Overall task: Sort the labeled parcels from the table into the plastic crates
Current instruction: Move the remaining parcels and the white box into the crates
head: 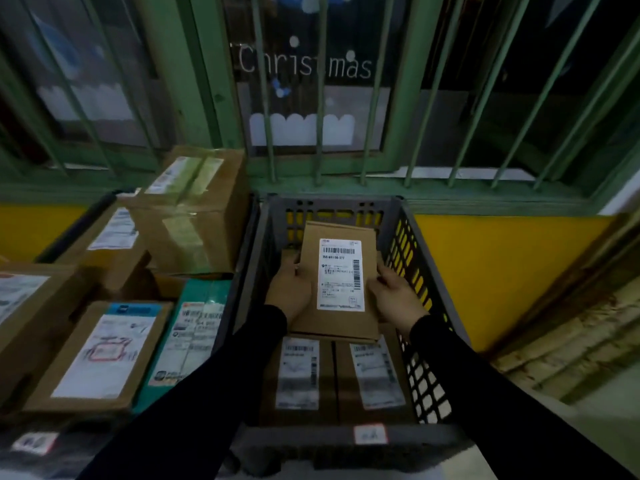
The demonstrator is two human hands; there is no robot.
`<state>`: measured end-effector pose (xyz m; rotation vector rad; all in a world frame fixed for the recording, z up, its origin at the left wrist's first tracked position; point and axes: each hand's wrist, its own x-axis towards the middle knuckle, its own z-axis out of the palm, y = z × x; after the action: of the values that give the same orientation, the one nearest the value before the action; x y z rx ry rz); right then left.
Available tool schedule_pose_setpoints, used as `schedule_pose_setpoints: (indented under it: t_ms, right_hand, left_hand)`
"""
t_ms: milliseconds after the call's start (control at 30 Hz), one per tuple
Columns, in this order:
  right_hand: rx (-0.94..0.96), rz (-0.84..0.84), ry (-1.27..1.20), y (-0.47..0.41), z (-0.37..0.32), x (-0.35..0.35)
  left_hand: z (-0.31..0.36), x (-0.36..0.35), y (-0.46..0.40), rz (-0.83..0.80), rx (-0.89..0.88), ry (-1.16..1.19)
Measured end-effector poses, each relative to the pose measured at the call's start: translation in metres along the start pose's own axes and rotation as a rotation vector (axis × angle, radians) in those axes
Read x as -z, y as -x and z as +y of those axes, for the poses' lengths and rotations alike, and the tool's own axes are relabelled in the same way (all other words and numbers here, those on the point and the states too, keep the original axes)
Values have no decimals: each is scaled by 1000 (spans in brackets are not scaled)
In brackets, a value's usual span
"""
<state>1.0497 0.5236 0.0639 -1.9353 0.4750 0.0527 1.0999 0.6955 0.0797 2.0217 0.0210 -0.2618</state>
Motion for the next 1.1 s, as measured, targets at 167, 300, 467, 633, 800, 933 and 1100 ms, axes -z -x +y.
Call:
schedule_pose_setpoints:
  t_ms: [167,300,467,633,800,933,1100]
  right_hand:
    - [-270,-207,85,-18,16,-10]
    - [-461,-493,64,-18,26,-17]
    - [-577,-717,284,-29,43,-34]
    - [-498,-599,309,-40,55,-43]
    - [-493,-499,105,-47,65,-51]
    - [-421,-635,202,-40,64,-53]
    - [-413,-641,245,-34,61,-55]
  left_hand:
    - [-25,1,-17,-180,254,-220]
    - [-36,0,-20,-352,409,-314]
    - [-38,-6,-11,-477,442,-537]
    - [-56,-11,-24,-413,172,-958]
    - [-67,-23,-28,-500,-157,-1118]
    - [-75,-26,-32,-567,-147,-1214]
    - [-72,-25,-26,-633,-52,-1205]
